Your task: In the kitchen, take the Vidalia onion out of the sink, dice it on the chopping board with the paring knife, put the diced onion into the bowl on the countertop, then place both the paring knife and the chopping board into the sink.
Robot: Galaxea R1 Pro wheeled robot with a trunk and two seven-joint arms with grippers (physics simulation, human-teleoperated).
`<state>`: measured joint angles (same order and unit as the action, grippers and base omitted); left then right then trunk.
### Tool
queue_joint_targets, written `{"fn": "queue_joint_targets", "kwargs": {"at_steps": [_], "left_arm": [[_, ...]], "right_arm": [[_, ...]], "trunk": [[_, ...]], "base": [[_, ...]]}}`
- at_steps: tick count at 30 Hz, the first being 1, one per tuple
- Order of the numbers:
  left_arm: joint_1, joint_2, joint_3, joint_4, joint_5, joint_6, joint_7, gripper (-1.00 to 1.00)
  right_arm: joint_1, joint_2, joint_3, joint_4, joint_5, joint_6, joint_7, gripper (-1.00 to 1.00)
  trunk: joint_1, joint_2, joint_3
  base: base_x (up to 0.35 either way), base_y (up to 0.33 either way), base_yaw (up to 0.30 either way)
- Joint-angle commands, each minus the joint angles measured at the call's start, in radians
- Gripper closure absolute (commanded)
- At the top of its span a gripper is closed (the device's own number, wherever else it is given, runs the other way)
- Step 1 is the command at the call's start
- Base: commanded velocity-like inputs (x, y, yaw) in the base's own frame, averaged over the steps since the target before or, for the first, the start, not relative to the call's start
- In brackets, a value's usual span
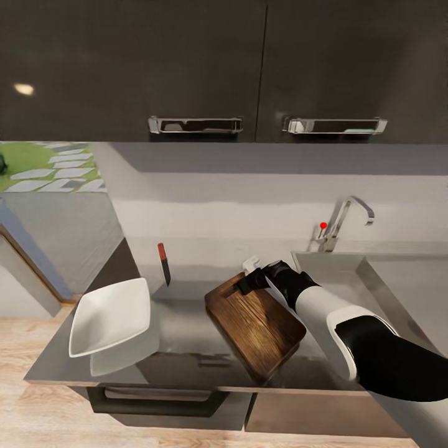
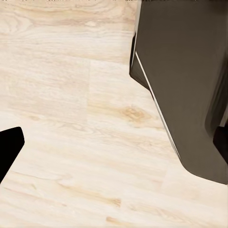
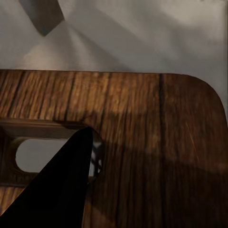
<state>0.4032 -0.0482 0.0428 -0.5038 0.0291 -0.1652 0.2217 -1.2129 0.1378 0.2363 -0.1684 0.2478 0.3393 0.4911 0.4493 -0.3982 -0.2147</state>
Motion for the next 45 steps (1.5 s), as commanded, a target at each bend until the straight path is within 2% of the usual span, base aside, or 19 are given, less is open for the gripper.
{"fn": "queue_joint_targets", "kwargs": {"at_steps": [1, 16, 19, 21, 23, 26, 27, 30, 31, 32, 35, 37, 38, 39, 40, 42, 43, 45], "left_arm": [[0.0, -0.001, 0.003, -0.001, 0.003, -0.002, -0.001, -1.0], [-0.004, -0.002, 0.003, 0.007, 0.003, -0.002, -0.001, -1.0], [-0.006, -0.004, 0.003, 0.007, 0.003, -0.002, -0.001, -1.0], [-0.007, -0.006, 0.003, 0.007, 0.003, -0.002, -0.001, -1.0], [-0.007, -0.006, 0.003, 0.009, 0.003, -0.002, -0.001, -1.0], [-0.007, -0.008, 0.003, 0.011, 0.002, -0.002, -0.001, -1.0], [-0.008, -0.008, 0.003, 0.012, 0.002, -0.001, -0.001, -1.0], [-0.008, -0.008, 0.003, 0.013, 0.002, -0.001, -0.001, -1.0], [-0.008, -0.008, 0.003, 0.013, 0.002, -0.001, -0.001, -1.0], [-0.007, -0.008, 0.003, 0.013, 0.002, -0.001, -0.001, -1.0], [-0.007, -0.009, 0.003, 0.015, 0.002, -0.001, -0.001, -1.0], [-0.007, -0.009, 0.003, 0.018, 0.002, -0.001, -0.001, -1.0], [-0.007, -0.009, 0.003, 0.019, 0.002, -0.001, -0.001, -1.0], [-0.007, -0.009, 0.003, 0.021, 0.002, -0.001, -0.001, -1.0], [-0.007, -0.009, 0.003, 0.021, 0.002, -0.001, -0.001, -1.0], [-0.007, -0.009, 0.003, 0.024, 0.002, -0.001, -0.001, -1.0], [-0.007, -0.009, 0.003, 0.026, 0.002, -0.001, -0.001, -1.0], [-0.007, -0.009, 0.003, 0.027, 0.002, -0.001, -0.001, -1.0]], "right_arm": [[0.0, 0.0, -0.003, -0.002, 0.01, 0.004, 0.006, 1.0], [0.0, -0.003, -0.004, -0.002, 0.009, 0.008, 0.006, 1.0], [0.0, -0.005, -0.007, -0.008, 0.009, 0.052, 0.003, 1.0], [0.0, -0.008, -0.009, -0.038, 0.01, 0.121, -0.008, 1.0], [0.0, -0.011, -0.01, -0.114, 0.01, 0.209, -0.044, 1.0], [0.0, -0.013, -0.012, -0.239, 0.009, 0.356, -0.128, 1.0], [0.0, -0.012, -0.016, -0.324, 0.009, 0.445, -0.185, 1.0], [0.0, -0.011, -0.035, -0.392, 0.009, 0.51, -0.226, 1.0], [0.0, -0.009, -0.051, -0.417, 0.009, 0.537, -0.241, 1.0], [0.0, -0.008, -0.084, -0.445, 0.008, 0.567, -0.262, 1.0], [0.0, -0.006, -0.14, -0.466, 0.008, 0.592, -0.305, 1.0], [0.0, -0.005, -0.218, -0.468, 0.008, 0.595, -0.354, 1.0], [0.0, -0.005, -0.271, -0.467, 0.008, 0.593, -0.378, 1.0], [0.0, -0.004, -0.403, -0.465, 0.007, 0.584, -0.441, 1.0], [0.0, -0.004, -0.436, -0.464, 0.007, 0.579, -0.459, 1.0], [0.0, -0.002, -0.551, -0.462, 0.007, 0.543, -0.54, 1.0], [0.0, 0.001, -0.605, -0.46, 0.006, 0.499, -0.608, 1.0], [0.0, 0.004, -0.641, -0.446, 0.004, 0.437, -0.699, 1.0]], "trunk": [[0.001, -0.002, 0.0], [0.001, -0.002, 0.023], [0.001, -0.002, 0.025], [0.001, -0.002, 0.026], [0.001, -0.002, 0.026], [0.001, -0.002, 0.026], [0.001, -0.002, 0.026], [0.001, -0.002, 0.026], [0.001, -0.002, 0.026], [0.001, -0.002, 0.026], [0.001, -0.002, 0.026], [0.001, -0.002, 0.026], [0.001, -0.002, 0.026], [0.001, -0.002, 0.026], [0.001, -0.002, 0.026], [0.001, -0.002, 0.026], [0.001, -0.002, 0.026], [0.001, -0.002, 0.026]], "base": [[0.0, 0.0, 0.0], [0.0, 0.0, 0.0], [0.0, 0.0, 0.0], [0.0, 0.0, 0.0], [0.0, 0.0, 0.0], [0.0, 0.0, 0.0], [0.0, 0.0, 0.0], [0.0, 0.0, 0.0], [0.0, 0.0, 0.0], [0.0, 0.0, 0.0], [0.0, 0.0, 0.0], [0.0, 0.0, 0.0], [0.0, 0.0, 0.0], [0.0, 0.0, 0.0], [0.0, 0.0, 0.0], [0.0, 0.0, 0.0], [0.0, 0.0, 0.0], [0.0, 0.0, 0.0]]}}
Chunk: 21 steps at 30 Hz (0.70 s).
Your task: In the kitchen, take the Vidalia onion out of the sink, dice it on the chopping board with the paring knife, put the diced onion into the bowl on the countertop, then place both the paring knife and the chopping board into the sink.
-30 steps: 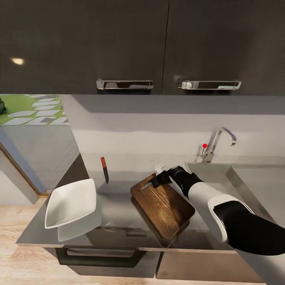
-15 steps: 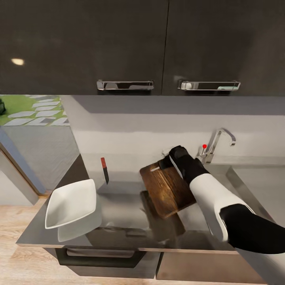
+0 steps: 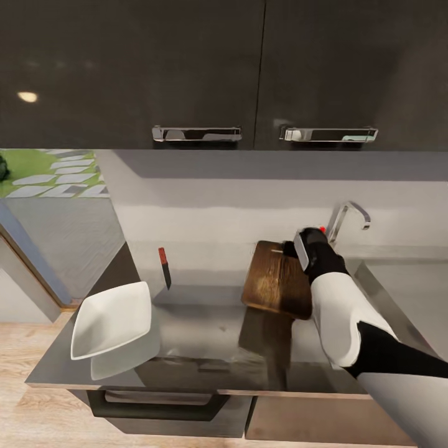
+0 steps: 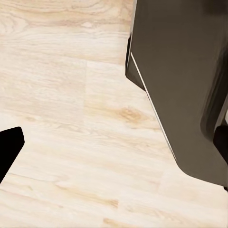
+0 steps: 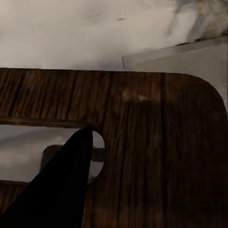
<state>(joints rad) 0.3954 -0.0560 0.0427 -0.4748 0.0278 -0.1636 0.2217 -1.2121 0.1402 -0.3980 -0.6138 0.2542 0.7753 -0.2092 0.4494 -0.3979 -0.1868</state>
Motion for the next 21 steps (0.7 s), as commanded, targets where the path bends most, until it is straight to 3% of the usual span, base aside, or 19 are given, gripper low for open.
{"fn": "queue_joint_targets", "kwargs": {"at_steps": [1, 9, 16, 21], "left_arm": [[0.0, -0.001, 0.003, -0.001, 0.003, -0.002, -0.001, -1.0], [0.0, -0.001, 0.003, 0.0, 0.003, -0.002, -0.001, -1.0], [0.0, -0.001, 0.003, 0.008, 0.003, -0.002, -0.001, -1.0], [0.0, -0.001, 0.003, 0.009, 0.002, -0.002, -0.001, -1.0]], "right_arm": [[-0.001, 0.003, -0.016, 0.01, -0.004, -0.024, -0.037, 1.0], [-0.001, 0.018, -0.036, 0.04, -0.068, -0.08, -0.142, 1.0], [-0.001, 0.024, -0.036, 0.047, -0.198, -0.204, -0.379, 1.0], [-0.001, 0.024, -0.037, 0.048, -0.277, -0.226, -0.433, 1.0]], "trunk": [[0.001, -0.002, -0.002], [0.001, -0.002, -0.002], [0.001, -0.002, -0.002], [0.001, -0.002, -0.002]], "base": [[0.0, 0.0, 0.0], [-0.037, 0.036, 0.0], [-0.197, 0.185, 0.0], [-0.228, 0.206, 0.0]]}}
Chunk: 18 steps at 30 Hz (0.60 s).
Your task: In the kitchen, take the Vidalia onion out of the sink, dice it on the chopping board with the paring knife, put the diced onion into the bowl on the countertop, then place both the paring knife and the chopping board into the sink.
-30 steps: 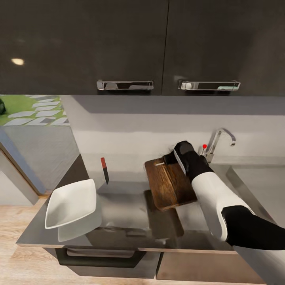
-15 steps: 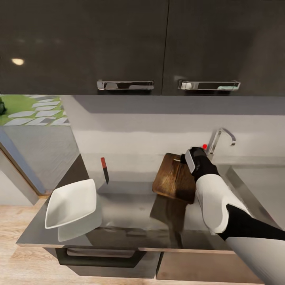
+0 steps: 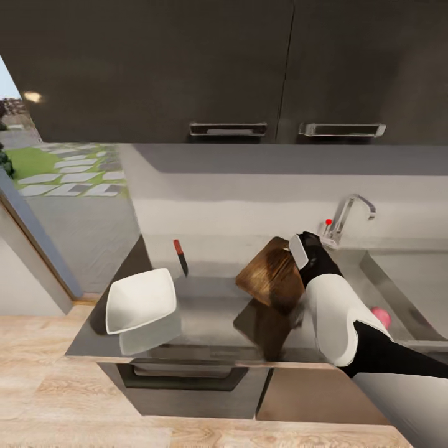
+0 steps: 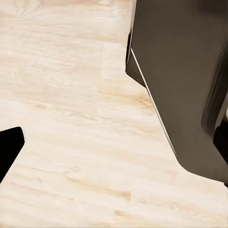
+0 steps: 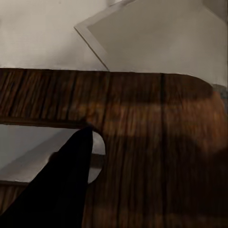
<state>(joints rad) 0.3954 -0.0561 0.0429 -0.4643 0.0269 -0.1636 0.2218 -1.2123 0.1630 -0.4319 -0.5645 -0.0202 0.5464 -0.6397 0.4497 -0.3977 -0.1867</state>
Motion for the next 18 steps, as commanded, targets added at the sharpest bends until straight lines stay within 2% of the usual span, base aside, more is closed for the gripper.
{"fn": "queue_joint_targets", "kwargs": {"at_steps": [1, 2, 3, 5, 8, 12, 14, 15, 18], "left_arm": [[0.0, -0.001, 0.003, -0.001, 0.003, -0.002, -0.001, -1.0], [0.0, -0.001, 0.003, -0.001, 0.003, -0.002, -0.001, -1.0], [0.0, -0.001, 0.003, -0.001, 0.003, -0.002, -0.001, -1.0], [0.0, -0.001, 0.003, -0.001, 0.002, -0.002, -0.001, -1.0], [0.0, -0.001, 0.003, -0.001, 0.002, -0.002, -0.001, -1.0], [0.0, -0.001, 0.003, -0.002, 0.002, -0.002, -0.001, -1.0], [0.0, -0.001, 0.003, -0.002, 0.002, -0.002, -0.001, -1.0], [0.0, -0.001, 0.003, -0.002, 0.002, -0.002, -0.001, -1.0], [0.0, -0.001, 0.003, -0.002, 0.002, -0.002, -0.001, -1.0]], "right_arm": [[-0.001, 0.001, -0.003, -0.002, -0.018, -0.005, -0.014, 1.0], [-0.001, 0.001, -0.003, -0.002, -0.023, -0.01, -0.021, 1.0], [-0.001, 0.002, -0.006, -0.002, -0.039, -0.039, -0.066, 1.0], [-0.001, 0.004, -0.009, -0.002, -0.051, -0.065, -0.11, 1.0], [-0.001, 0.011, -0.013, -0.002, -0.101, -0.099, -0.188, 1.0], [-0.001, 0.011, -0.014, -0.003, -0.209, -0.152, -0.289, 1.0], [-0.001, 0.011, -0.013, -0.002, -0.254, -0.211, -0.344, 1.0], [-0.001, 0.011, -0.012, -0.002, -0.276, -0.276, -0.402, 1.0], [-0.001, 0.011, -0.011, -0.002, -0.288, -0.321, -0.458, 1.0]], "trunk": [[0.0, -0.002, -0.002], [0.0, -0.002, -0.002], [0.0, -0.002, -0.002], [0.0, -0.002, -0.002], [0.0, -0.002, -0.002], [0.0, -0.002, -0.002], [0.0, -0.002, -0.002], [0.0, -0.002, -0.002], [0.0, -0.002, -0.002]], "base": [[-0.23, 0.207, 0.0], [-0.228, 0.202, 0.0], [-0.164, 0.118, 0.0], [-0.112, 0.077, 0.0], [-0.04, 0.028, 0.0], [-0.011, 0.008, 0.0], [-0.003, 0.002, 0.0], [-0.001, 0.001, 0.0], [0.0, 0.0, 0.0]]}}
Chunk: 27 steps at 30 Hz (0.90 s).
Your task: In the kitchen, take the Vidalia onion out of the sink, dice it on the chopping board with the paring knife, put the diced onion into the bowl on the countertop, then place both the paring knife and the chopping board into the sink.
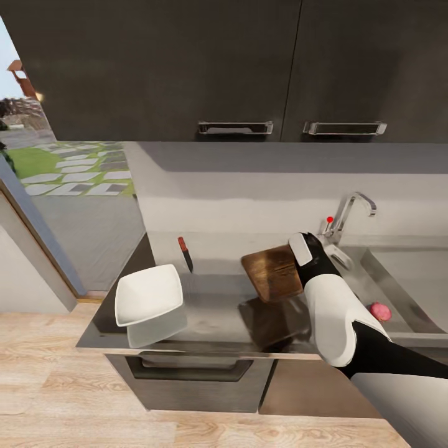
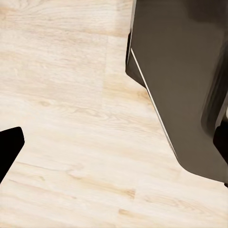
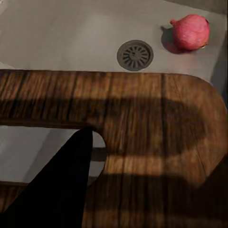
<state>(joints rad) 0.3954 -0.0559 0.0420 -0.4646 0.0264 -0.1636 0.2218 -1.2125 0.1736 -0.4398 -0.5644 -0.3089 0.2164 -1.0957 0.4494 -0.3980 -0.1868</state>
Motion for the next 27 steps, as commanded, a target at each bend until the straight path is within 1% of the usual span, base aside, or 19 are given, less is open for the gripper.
{"fn": "queue_joint_targets", "kwargs": {"at_steps": [1, 3, 4, 5, 7, 10, 11, 14, 16, 21, 27], "left_arm": [[0.0, -0.001, 0.004, -0.001, 0.003, -0.002, -0.001, -1.0], [0.0, -0.001, 0.004, -0.001, 0.003, -0.002, -0.001, -1.0], [0.0, -0.001, 0.004, -0.001, 0.003, -0.002, -0.001, -1.0], [0.0, -0.001, 0.004, -0.001, 0.003, -0.002, -0.001, -1.0], [0.0, 0.0, 0.003, 0.0, 0.003, -0.002, -0.001, -1.0], [0.0, 0.0, 0.004, 0.0, 0.003, -0.002, -0.001, -1.0], [0.0, 0.0, 0.003, 0.0, 0.003, -0.002, -0.001, -1.0], [0.0, 0.0, 0.003, -0.001, 0.003, -0.002, -0.001, -1.0], [0.0, 0.0, 0.004, -0.001, 0.003, -0.002, -0.001, -1.0], [0.0, 0.0, 0.004, -0.001, 0.003, -0.002, -0.001, -1.0], [0.0, 0.0, 0.004, 0.0, 0.003, -0.002, -0.001, -1.0]], "right_arm": [[-0.001, 0.001, -0.004, -0.002, -0.003, -0.002, -0.024, 1.0], [-0.001, 0.001, -0.006, -0.002, -0.008, -0.013, -0.043, 1.0], [-0.001, 0.001, -0.006, -0.002, -0.027, -0.03, -0.056, 1.0], [-0.001, 0.001, -0.006, -0.002, -0.034, -0.038, -0.062, 1.0], [-0.001, 0.001, -0.005, -0.003, -0.058, -0.08, -0.104, 1.0], [-0.001, 0.001, -0.004, -0.002, -0.071, -0.128, -0.159, 1.0], [-0.001, 0.001, -0.004, 0.0, -0.072, -0.136, -0.167, 1.0], [-0.001, 0.001, -0.004, 0.031, -0.077, -0.149, -0.18, 1.0], [-0.001, 0.001, -0.004, 0.048, -0.089, -0.163, -0.184, 1.0], [-0.001, 0.001, -0.004, 0.091, -0.105, -0.211, -0.207, 1.0], [-0.001, 0.001, -0.005, 0.108, -0.106, -0.229, -0.209, 1.0]], "trunk": [[0.001, -0.002, -0.002], [0.001, -0.002, -0.002], [0.001, -0.002, -0.002], [0.001, -0.002, -0.002], [0.001, -0.002, -0.002], [0.001, -0.002, -0.002], [0.001, -0.002, -0.002], [0.001, -0.002, -0.002], [0.001, -0.002, -0.002], [0.001, -0.002, -0.002], [0.001, -0.002, -0.007]], "base": [[0.0, 0.0, 0.0], [0.0, 0.0, 0.0], [0.0, 0.0, 0.0], [0.0, 0.0, 0.0], [0.0, 0.0, 0.0], [0.0, 0.01, 0.0], [0.0, 0.09, 0.0], [0.0, 0.194, 0.0], [0.0, 0.259, 0.0], [0.0, 0.25, 0.0], [0.0, 0.073, 0.0]]}}
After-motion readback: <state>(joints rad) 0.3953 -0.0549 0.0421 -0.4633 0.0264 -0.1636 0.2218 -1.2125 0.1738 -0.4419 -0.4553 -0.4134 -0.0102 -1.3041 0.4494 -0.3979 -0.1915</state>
